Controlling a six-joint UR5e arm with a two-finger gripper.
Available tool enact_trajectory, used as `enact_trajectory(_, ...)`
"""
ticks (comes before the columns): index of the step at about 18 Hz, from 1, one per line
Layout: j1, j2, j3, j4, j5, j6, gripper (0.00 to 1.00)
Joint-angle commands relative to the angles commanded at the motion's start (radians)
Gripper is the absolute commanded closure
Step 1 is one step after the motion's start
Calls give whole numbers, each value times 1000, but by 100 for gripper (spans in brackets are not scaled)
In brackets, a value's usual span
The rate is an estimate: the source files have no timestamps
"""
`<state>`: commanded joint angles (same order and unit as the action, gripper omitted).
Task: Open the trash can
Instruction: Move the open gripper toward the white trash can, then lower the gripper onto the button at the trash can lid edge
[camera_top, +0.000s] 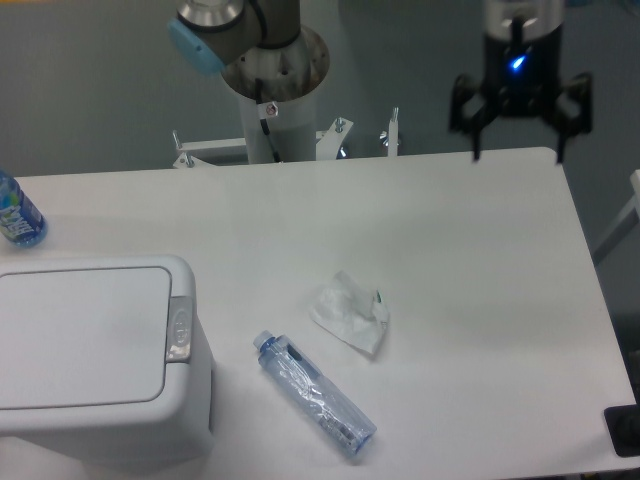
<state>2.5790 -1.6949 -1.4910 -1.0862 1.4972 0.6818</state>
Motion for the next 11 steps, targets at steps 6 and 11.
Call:
enact_trajectory(6,-129,-43,17,25,-168,-350,0)
enact_trajectory(11,-181,-68,44,45,-238,-421,0)
